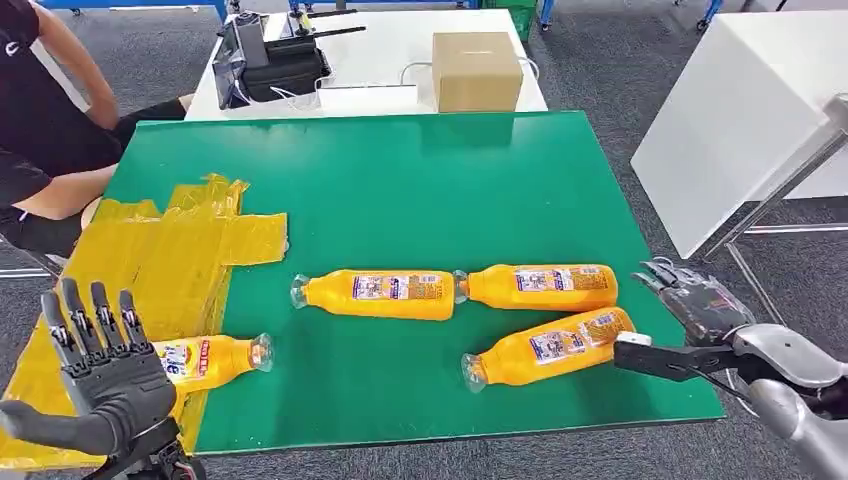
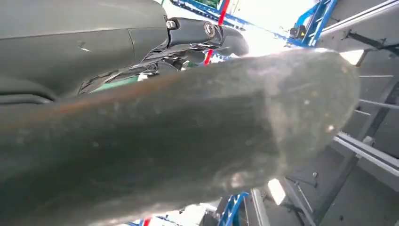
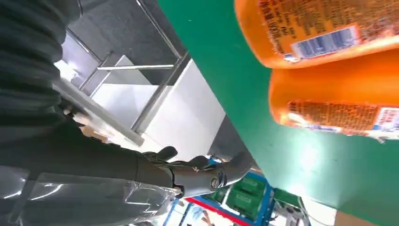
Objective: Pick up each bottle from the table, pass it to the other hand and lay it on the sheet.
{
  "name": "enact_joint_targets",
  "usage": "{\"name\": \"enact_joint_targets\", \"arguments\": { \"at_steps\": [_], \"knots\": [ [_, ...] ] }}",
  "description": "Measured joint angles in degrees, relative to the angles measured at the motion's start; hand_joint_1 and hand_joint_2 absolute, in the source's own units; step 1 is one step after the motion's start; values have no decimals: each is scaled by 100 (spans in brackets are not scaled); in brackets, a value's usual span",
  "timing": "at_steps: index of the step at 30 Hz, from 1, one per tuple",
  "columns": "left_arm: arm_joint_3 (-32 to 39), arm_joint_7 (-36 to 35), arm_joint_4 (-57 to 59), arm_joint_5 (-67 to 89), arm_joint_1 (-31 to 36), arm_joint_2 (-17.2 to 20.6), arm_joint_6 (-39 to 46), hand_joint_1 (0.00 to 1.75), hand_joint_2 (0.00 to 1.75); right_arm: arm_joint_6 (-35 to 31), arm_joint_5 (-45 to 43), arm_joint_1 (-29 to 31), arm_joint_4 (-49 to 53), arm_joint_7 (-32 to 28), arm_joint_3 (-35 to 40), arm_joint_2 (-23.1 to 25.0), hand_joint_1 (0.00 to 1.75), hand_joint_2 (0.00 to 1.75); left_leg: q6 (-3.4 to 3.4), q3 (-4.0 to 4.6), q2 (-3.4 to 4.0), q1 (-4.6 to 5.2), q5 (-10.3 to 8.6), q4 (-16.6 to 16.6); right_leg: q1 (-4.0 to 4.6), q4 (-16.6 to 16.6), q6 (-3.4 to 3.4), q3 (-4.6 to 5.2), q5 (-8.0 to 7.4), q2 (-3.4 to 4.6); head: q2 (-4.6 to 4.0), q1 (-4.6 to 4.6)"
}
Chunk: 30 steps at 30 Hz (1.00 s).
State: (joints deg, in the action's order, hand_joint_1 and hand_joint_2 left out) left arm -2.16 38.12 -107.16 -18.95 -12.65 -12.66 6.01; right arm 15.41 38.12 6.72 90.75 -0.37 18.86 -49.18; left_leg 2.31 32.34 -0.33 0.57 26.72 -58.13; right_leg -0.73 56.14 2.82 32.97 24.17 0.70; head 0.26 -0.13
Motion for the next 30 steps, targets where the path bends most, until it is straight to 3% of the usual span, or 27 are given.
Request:
{"name": "enact_joint_targets", "arguments": {
  "at_steps": [13, 30],
  "knots": [
    [-48, -24, 37, -138, 39, 2, 33, 0, 0, 114, -65, 947, -516, -48, 1331, 332, 0, 175, 0, -1, -2, 0, -1, 0, 0, 2, 0, -1, 0, -1, 0, 0],
    [-48, -50, 50, -250, 79, 13, 48, 0, 0, 326, -214, 1636, -730, -26, 2656, 472, 0, 175, 0, -1, -10, 0, -2, 0, 0, 1, 0, -2, 0, -6, 0, 0]
  ]
}}
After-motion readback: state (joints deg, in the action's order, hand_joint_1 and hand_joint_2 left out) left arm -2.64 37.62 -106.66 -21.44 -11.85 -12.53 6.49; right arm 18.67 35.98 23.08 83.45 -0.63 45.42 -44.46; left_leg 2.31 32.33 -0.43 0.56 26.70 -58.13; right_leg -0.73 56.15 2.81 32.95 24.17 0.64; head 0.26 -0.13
